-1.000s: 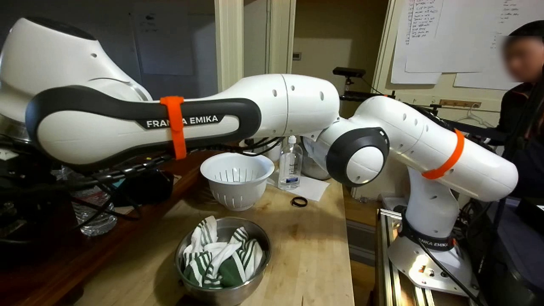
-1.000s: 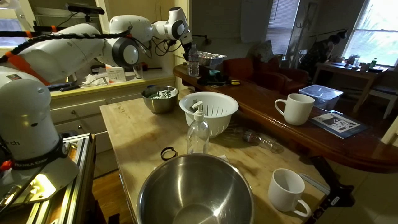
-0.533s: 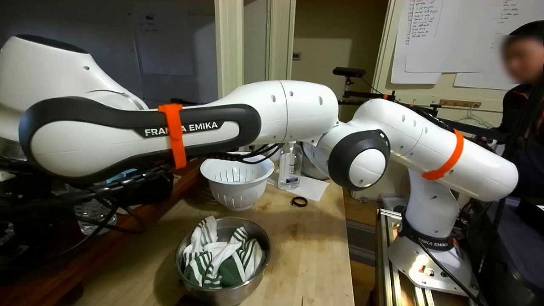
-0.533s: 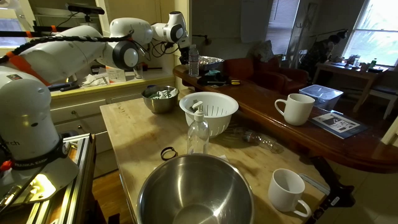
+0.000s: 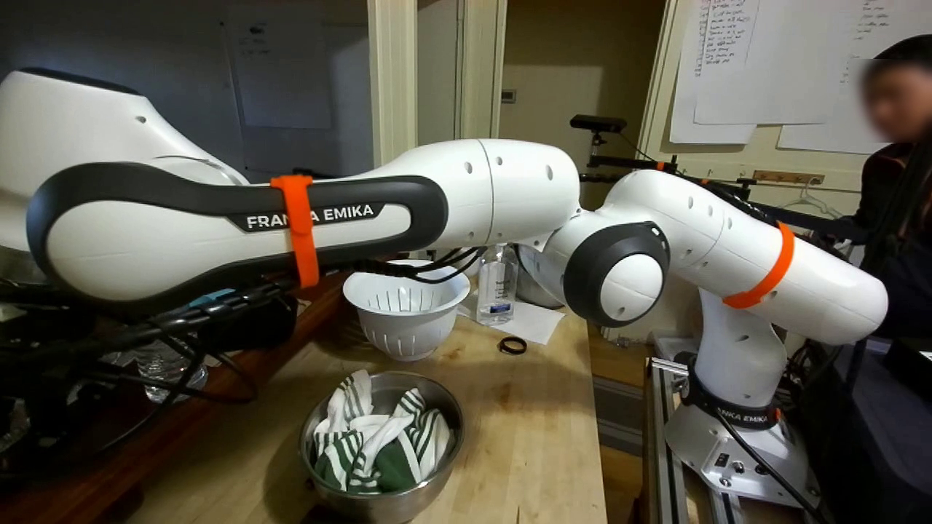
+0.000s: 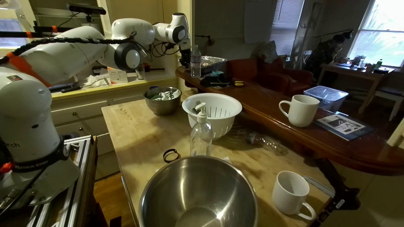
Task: Move the foil containers to the left.
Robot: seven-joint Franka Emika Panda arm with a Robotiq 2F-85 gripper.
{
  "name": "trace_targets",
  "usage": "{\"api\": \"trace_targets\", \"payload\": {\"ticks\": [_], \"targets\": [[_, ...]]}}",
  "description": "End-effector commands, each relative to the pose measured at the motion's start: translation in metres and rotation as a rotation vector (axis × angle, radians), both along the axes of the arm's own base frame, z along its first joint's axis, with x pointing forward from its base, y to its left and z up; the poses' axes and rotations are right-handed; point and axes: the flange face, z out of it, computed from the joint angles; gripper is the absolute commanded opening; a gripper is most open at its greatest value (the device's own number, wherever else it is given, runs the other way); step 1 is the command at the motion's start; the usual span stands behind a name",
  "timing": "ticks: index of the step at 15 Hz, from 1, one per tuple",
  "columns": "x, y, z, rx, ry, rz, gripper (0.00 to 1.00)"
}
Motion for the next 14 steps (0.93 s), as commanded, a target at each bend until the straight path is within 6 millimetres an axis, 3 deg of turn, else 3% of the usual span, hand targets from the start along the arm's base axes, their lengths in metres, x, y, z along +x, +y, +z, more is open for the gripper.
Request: {"api": "trace_targets", "payload": {"ticks": [1,6,10,14], "targets": [[-0.006,0.003,0.002,0.0,0.037,-0.006,0.62],[-0.005,-0.001,0.028,-0.072,-0.065,-0.015,1.0],[-0.009,-0.008,0.079,-0.094,-0.153,0.025,1.0],[-0.021,-0.017,0.153,-0.097,-0.285,0.071,0.99]]}}
